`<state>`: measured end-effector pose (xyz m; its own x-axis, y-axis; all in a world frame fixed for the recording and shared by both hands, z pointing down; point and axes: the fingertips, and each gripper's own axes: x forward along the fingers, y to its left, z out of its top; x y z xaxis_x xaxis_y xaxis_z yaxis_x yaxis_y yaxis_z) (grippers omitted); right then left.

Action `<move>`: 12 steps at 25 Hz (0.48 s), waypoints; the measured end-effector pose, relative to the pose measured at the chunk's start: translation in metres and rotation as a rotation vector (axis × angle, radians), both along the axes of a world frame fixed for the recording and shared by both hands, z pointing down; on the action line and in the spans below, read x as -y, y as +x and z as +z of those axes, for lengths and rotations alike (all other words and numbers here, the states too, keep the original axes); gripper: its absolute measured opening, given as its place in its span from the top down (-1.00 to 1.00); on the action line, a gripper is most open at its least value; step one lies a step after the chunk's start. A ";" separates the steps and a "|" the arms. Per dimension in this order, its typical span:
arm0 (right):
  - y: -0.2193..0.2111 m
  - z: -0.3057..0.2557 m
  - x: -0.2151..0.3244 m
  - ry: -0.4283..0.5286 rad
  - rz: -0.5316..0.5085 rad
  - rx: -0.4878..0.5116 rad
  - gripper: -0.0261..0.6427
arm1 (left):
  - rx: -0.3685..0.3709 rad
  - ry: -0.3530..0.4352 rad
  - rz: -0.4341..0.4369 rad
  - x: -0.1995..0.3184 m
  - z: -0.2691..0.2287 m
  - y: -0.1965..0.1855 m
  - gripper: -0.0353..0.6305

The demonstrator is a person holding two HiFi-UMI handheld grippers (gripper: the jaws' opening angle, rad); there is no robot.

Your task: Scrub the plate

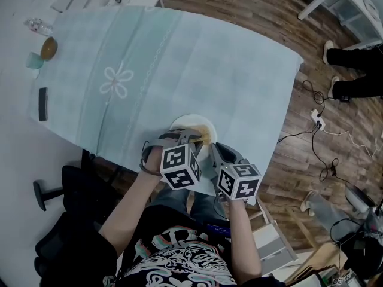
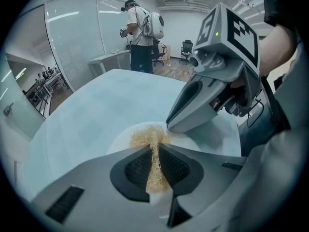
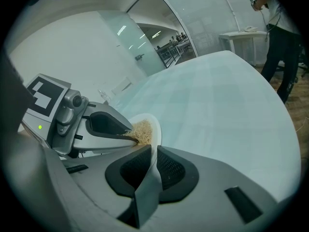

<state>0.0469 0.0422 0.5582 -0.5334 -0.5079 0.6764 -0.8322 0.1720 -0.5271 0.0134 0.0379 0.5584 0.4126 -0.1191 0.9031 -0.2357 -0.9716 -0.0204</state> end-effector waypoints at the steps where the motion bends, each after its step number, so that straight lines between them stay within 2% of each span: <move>1: 0.000 0.000 0.000 0.001 0.000 -0.001 0.84 | 0.000 -0.003 0.001 0.000 0.000 0.000 0.71; 5: -0.002 0.000 0.000 0.001 0.001 -0.004 0.85 | -0.023 -0.034 0.019 -0.009 -0.001 0.005 0.71; 12: -0.001 0.000 -0.001 0.006 0.002 -0.013 0.85 | -0.027 -0.039 0.008 -0.011 0.000 0.006 0.71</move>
<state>0.0458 0.0436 0.5587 -0.5235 -0.5131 0.6802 -0.8394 0.1737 -0.5150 0.0194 0.0485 0.5583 0.4374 -0.0811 0.8956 -0.2282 -0.9733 0.0233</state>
